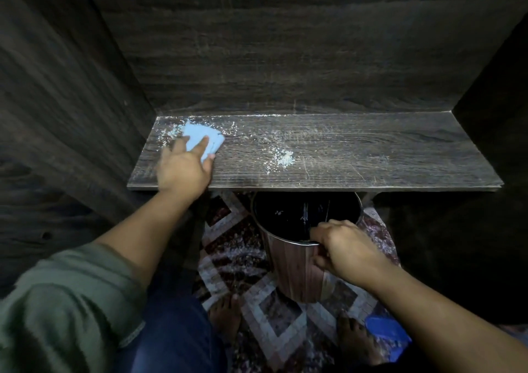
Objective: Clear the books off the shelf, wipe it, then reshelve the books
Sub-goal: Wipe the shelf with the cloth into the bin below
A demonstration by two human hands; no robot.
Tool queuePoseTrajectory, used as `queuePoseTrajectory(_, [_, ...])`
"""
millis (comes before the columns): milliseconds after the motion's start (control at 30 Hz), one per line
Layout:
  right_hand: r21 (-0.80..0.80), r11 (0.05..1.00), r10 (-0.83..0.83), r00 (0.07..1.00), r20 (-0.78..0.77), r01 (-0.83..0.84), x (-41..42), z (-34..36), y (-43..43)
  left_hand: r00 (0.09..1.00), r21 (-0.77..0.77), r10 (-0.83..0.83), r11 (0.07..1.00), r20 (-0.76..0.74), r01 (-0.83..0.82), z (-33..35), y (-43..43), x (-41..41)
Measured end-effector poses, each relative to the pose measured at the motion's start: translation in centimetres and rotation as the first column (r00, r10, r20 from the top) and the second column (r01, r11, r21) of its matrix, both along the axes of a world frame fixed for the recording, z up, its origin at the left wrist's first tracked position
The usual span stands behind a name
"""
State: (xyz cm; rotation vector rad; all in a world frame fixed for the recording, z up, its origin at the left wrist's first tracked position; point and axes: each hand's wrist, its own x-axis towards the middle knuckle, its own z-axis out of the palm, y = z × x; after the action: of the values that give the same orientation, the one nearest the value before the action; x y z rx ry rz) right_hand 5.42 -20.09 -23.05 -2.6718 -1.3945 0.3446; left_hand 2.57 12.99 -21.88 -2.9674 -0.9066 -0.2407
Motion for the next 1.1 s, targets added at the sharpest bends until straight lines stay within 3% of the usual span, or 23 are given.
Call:
queuePoseTrajectory(167, [0.037,0.999,0.003,1.0,-0.012,-0.003,-0.3,-0.1,0.3,0.99,-0.027,-0.073,0.997,-0.119,0.07,1.2,-7.6,1.2])
queuePoseTrajectory(333, [0.063,0.998,0.009,1.0,-0.005,-0.009,-0.3,-0.1,0.2,0.985,-0.055,-0.171,0.984,-0.033,0.169,1.2,-11.7,2.8])
queuePoseTrajectory(467, [0.045,0.999,-0.012,1.0,-0.009,0.012,0.2,-0.3,-0.5,0.973,0.008,-0.218,0.976,0.07,0.218,2.1,-10.8,4.5])
queuePoseTrajectory(667, [-0.007,0.999,-0.05,0.999,-0.016,0.05,0.7,-0.5,-2.1,0.919,-0.166,-0.389,0.912,-0.068,0.374,0.7,-8.6,6.4])
queuePoseTrajectory(767, [-0.024,0.998,-0.053,0.999,-0.01,0.053,0.8,-0.7,-2.6,0.844,-0.142,-0.535,0.838,-0.027,0.527,0.6,-10.1,6.2])
queuePoseTrajectory(900, [-0.048,0.997,-0.054,0.999,-0.003,0.053,0.7,-0.4,-2.8,0.793,-0.111,-0.609,0.787,0.02,0.607,0.1,-12.2,4.6])
queuePoseTrajectory(1100, [-0.009,0.999,-0.052,0.999,-0.009,0.052,0.2,0.2,-2.8,0.682,0.157,-0.731,0.676,0.019,0.72,-0.6,-14.1,2.5])
